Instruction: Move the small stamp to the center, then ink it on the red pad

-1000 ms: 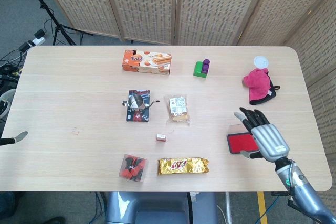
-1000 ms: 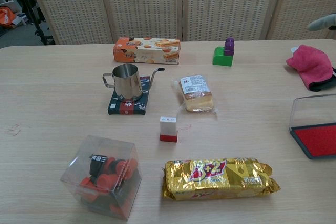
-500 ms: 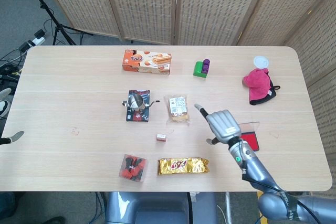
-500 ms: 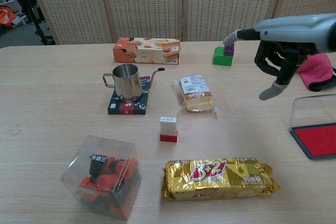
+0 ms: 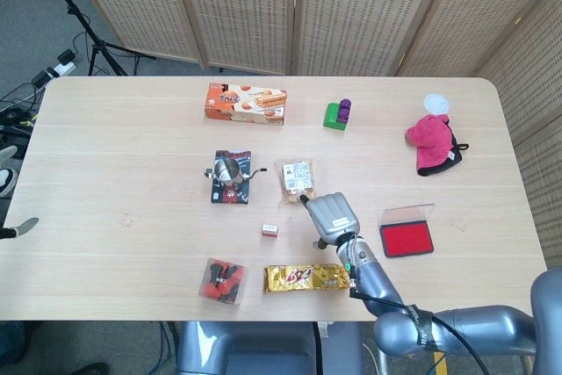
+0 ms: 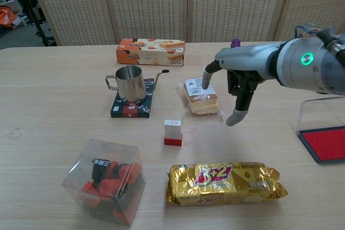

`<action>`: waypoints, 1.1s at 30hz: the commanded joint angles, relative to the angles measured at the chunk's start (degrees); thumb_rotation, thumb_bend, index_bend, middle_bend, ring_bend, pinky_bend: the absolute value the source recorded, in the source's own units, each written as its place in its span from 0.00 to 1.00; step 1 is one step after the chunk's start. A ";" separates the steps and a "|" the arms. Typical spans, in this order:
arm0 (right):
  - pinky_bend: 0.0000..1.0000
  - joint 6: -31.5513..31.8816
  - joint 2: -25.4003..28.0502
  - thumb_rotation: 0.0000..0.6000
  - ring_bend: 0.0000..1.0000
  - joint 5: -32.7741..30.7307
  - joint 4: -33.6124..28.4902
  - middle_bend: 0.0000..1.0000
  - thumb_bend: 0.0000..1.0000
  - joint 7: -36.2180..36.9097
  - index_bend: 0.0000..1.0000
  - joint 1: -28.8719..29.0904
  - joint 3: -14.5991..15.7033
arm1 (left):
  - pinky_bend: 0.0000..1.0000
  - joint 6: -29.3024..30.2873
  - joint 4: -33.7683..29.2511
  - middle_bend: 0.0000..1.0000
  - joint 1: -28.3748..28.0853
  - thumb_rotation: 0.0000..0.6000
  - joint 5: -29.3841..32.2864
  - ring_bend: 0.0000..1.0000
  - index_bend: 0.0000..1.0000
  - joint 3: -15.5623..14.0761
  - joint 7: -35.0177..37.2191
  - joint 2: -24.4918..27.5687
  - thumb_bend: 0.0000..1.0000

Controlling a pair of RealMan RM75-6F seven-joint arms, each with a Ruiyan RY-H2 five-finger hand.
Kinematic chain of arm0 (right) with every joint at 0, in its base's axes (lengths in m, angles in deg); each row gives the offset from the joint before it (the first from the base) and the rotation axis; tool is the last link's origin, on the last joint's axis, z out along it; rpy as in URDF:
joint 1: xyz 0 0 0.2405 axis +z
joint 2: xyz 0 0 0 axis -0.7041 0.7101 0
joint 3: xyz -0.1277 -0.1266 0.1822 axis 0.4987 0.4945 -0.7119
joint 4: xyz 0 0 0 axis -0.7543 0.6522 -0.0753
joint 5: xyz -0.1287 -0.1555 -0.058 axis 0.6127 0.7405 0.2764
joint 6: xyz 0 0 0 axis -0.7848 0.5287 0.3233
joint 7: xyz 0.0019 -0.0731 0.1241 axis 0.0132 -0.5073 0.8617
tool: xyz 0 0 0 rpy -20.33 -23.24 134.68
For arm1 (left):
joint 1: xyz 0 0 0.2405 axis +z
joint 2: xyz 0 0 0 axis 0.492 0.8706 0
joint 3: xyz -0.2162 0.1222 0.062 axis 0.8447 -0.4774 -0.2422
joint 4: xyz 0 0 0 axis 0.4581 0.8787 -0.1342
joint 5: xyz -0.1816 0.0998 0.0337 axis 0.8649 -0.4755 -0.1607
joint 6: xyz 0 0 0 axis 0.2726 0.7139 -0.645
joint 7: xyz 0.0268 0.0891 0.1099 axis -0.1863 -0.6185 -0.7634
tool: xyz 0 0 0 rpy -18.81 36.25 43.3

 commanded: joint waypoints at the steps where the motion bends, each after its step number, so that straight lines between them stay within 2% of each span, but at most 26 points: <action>1: 1.00 3.32 -4.93 1.00 1.00 -2.92 3.29 0.95 0.00 -1.23 0.35 2.95 -0.86 | 0.00 -0.63 0.30 0.00 -0.19 1.00 0.23 0.00 0.00 -0.04 0.78 0.27 0.16; 5: 1.00 4.10 -7.20 1.00 1.00 -3.46 4.75 0.95 0.04 -0.21 0.39 3.73 -1.31 | 0.00 -1.28 0.56 0.00 -0.50 1.00 0.42 0.00 0.00 -0.05 1.32 0.43 0.16; 10: 1.00 4.80 -9.73 1.00 1.00 -1.52 6.71 0.95 0.10 1.13 0.40 4.28 -1.21 | 0.00 -1.47 0.85 0.00 -0.65 1.00 0.62 0.00 0.00 -0.01 1.74 0.45 0.17; 15: 1.00 6.61 -13.69 1.00 1.00 -1.71 9.79 0.95 0.12 1.21 0.40 5.00 -1.08 | 0.00 -1.85 1.11 0.00 -0.80 1.00 0.88 0.00 0.00 -0.01 2.42 0.58 0.17; 23: 1.00 7.44 -17.59 1.00 1.00 -0.96 14.02 0.95 0.23 1.06 0.41 5.56 -0.88 | 0.00 -2.44 1.32 0.00 -1.05 1.00 0.71 0.00 0.00 -0.17 2.80 0.65 0.17; 33: 1.00 6.28 -21.34 1.00 1.00 -1.71 17.73 0.95 0.25 1.25 0.41 6.01 -2.27 | 0.00 -3.70 2.09 0.00 -1.59 1.00 1.03 0.00 0.00 -0.18 4.12 0.73 0.17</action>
